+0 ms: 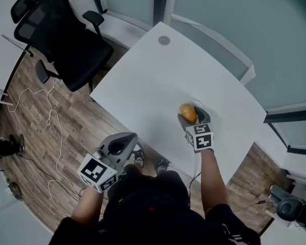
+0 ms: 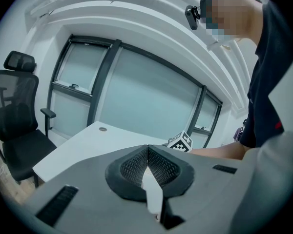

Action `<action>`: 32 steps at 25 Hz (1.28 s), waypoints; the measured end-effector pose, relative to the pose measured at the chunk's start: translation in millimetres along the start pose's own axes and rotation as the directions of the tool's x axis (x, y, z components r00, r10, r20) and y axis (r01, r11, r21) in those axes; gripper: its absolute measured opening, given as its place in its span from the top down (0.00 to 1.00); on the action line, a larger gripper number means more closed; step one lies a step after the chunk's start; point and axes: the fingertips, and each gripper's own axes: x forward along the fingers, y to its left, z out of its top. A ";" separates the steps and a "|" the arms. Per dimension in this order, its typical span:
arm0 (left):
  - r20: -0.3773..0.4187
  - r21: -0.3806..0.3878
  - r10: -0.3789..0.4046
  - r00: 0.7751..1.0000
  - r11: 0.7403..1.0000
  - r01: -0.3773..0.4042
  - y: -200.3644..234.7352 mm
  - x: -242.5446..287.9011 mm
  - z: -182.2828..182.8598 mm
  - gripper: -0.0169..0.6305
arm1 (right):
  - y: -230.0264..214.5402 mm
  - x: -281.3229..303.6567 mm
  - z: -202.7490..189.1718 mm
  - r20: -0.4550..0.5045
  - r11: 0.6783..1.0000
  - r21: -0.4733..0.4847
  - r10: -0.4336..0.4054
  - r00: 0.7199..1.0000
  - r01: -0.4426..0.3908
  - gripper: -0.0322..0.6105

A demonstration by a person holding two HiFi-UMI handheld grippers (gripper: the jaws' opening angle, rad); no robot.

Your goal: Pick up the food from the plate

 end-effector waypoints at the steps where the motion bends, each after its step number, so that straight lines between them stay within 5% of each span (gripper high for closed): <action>1: 0.007 0.003 -0.003 1.000 1.000 0.003 -1.4 0.7 3.6 0.94 | -0.2 -8.4 8.3 0.029 1.000 -0.001 -0.010 1.000 0.010 0.43; 8: 0.061 0.085 -0.053 0.997 0.995 0.048 -29.4 5.9 45.4 0.94 | -2.2 -108.2 79.1 0.269 0.996 0.034 -0.091 0.959 0.085 0.43; 17: 0.204 0.214 -0.114 0.972 0.974 0.069 -75.2 -8.4 113.6 0.94 | 2.7 -259.0 146.8 0.544 0.979 0.054 -0.192 0.817 0.194 0.43; 21: 0.252 0.249 -0.139 0.958 0.966 0.074 -96.6 -12.3 134.1 0.94 | -0.6 -294.6 147.4 0.591 0.966 0.080 -0.243 0.769 0.244 0.43; 32: 0.297 0.325 -0.176 0.939 0.943 0.074 -122.7 -15.8 159.0 0.94 | 12.6 -334.3 156.5 0.657 0.964 0.057 -0.233 0.717 0.261 0.43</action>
